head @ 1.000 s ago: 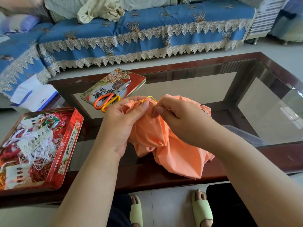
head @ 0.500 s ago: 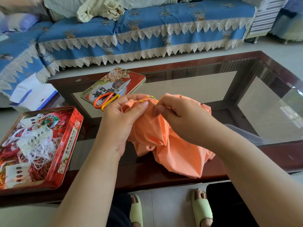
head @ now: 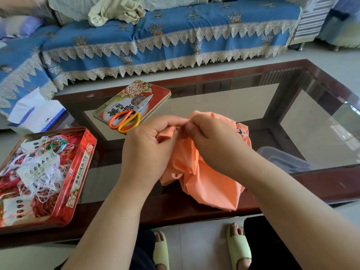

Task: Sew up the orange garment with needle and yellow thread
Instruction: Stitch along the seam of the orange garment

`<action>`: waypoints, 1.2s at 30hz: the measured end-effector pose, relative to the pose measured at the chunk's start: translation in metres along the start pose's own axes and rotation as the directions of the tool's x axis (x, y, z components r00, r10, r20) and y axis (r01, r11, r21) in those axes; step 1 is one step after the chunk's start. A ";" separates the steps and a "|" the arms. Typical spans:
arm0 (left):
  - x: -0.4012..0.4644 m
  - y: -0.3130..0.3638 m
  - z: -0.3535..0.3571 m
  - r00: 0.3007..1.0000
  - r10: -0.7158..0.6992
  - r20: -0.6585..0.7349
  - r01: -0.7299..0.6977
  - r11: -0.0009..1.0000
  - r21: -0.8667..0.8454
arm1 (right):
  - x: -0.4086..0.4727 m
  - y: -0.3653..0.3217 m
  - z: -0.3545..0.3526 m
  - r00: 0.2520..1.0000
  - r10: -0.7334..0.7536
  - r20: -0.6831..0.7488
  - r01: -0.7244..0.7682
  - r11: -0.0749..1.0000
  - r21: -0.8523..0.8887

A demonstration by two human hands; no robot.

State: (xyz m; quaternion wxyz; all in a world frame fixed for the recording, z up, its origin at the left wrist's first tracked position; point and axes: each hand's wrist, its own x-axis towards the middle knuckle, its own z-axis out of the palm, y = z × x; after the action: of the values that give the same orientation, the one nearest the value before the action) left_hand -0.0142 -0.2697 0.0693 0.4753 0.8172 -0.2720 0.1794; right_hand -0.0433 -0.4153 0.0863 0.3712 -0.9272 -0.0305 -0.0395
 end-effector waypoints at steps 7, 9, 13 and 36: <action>0.000 -0.001 0.004 0.971 -0.222 -0.083 0.219 0.974 -0.051 | -0.002 -0.008 0.001 0.996 0.078 0.032 -0.083 0.976 0.202; 0.002 -0.001 0.004 0.973 -0.222 -0.068 0.220 0.975 -0.038 | -0.004 -0.010 0.001 0.997 0.072 0.004 -0.071 0.970 0.233; 0.002 0.000 0.004 0.975 -0.217 -0.048 0.215 0.976 -0.040 | -0.003 -0.010 0.006 0.994 0.055 -0.098 -0.028 0.966 0.259; 0.002 0.002 0.000 0.997 -0.058 0.046 0.059 0.998 -0.036 | -0.003 0.000 -0.009 0.998 0.042 -0.039 -0.015 0.850 0.527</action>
State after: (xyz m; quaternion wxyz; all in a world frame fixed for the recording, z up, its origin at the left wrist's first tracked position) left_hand -0.0142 -0.2707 0.0718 0.4894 0.8196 -0.2619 0.1420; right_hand -0.0466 -0.4218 0.0929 0.6119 -0.7893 -0.0173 -0.0466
